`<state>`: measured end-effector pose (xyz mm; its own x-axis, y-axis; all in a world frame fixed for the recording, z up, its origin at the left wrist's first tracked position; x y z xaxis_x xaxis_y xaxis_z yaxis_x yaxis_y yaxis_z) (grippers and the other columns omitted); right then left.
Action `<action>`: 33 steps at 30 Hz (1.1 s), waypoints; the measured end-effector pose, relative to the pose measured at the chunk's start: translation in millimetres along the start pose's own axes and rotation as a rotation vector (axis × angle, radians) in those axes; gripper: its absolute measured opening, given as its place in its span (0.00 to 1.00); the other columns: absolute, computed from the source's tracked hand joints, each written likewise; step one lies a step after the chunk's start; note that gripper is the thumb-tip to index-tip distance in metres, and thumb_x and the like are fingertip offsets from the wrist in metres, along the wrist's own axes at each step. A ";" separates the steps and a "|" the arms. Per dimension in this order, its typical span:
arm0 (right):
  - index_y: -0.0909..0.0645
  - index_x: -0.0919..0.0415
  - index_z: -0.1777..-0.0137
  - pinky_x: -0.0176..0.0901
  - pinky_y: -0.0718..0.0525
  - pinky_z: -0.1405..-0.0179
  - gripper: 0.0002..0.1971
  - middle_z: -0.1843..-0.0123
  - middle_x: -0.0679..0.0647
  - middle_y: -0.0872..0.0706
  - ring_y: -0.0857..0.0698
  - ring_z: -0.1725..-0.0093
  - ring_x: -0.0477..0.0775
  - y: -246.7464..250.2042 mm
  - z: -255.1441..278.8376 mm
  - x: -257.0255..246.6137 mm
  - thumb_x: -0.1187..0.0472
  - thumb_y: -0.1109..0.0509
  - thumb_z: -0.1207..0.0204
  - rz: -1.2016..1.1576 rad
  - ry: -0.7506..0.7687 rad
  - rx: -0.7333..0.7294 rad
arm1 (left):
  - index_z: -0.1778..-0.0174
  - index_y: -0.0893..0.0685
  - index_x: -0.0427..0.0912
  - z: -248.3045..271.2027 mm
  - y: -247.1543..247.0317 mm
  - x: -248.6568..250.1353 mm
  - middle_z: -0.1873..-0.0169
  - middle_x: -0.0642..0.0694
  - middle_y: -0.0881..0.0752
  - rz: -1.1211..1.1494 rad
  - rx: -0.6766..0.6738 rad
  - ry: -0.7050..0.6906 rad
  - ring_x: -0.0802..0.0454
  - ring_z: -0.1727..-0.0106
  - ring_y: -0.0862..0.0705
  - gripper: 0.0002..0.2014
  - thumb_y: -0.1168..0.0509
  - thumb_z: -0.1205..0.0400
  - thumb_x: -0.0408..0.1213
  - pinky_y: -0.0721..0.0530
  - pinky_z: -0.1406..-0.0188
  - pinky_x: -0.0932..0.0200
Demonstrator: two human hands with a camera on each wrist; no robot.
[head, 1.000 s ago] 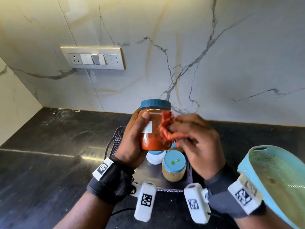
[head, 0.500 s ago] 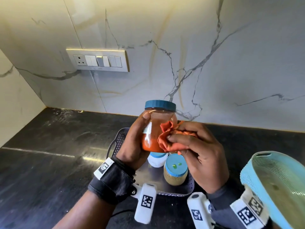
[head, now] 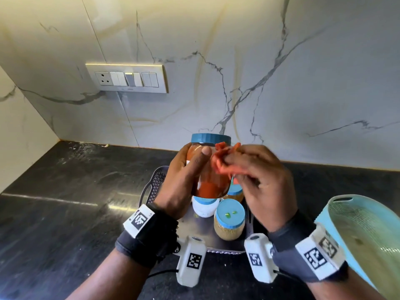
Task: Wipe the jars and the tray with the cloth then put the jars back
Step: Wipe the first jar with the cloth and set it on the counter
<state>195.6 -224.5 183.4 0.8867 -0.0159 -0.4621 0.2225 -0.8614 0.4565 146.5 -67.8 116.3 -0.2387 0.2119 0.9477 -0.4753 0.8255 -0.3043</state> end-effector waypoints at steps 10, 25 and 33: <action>0.10 0.60 0.43 0.47 0.13 0.40 0.17 0.43 0.57 0.13 0.12 0.42 0.52 15.9 -8.0 13.3 0.79 0.24 0.27 -0.035 -0.042 0.062 | 0.34 0.26 0.20 -0.1 -16.3 5.5 0.39 0.17 0.19 0.074 -0.021 0.028 0.33 0.40 0.18 0.34 0.31 0.18 0.52 0.23 0.30 0.25; 0.10 0.62 0.42 0.55 0.11 0.44 0.16 0.41 0.56 0.12 0.10 0.42 0.55 10.2 1.8 -0.8 0.76 0.26 0.26 -0.091 -0.034 0.019 | 0.29 0.17 0.32 1.8 -24.0 0.4 0.37 0.27 0.14 0.280 -0.128 0.097 0.36 0.39 0.12 0.36 0.28 0.22 0.60 0.13 0.39 0.38; 0.07 0.58 0.44 0.55 0.12 0.46 0.13 0.43 0.62 0.13 0.12 0.45 0.62 -6.4 26.8 -29.2 0.64 0.35 0.15 0.122 0.131 -0.086 | 0.29 0.18 0.31 1.6 -16.6 -4.7 0.38 0.22 0.17 0.328 -0.052 0.158 0.27 0.35 0.18 0.28 0.43 0.13 0.51 0.18 0.29 0.37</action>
<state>157.4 -232.2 173.5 0.9532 -0.0466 -0.2987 0.1388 -0.8103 0.5693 154.1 -83.3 116.7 -0.2358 0.5443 0.8051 -0.3507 0.7250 -0.5928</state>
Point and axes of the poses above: each hand's wrist, its own z-axis away from the middle knuckle, its own y-axis out of the back of the hand, x = y × z, the point moved 10 cm from there along -z, towards the middle knuckle
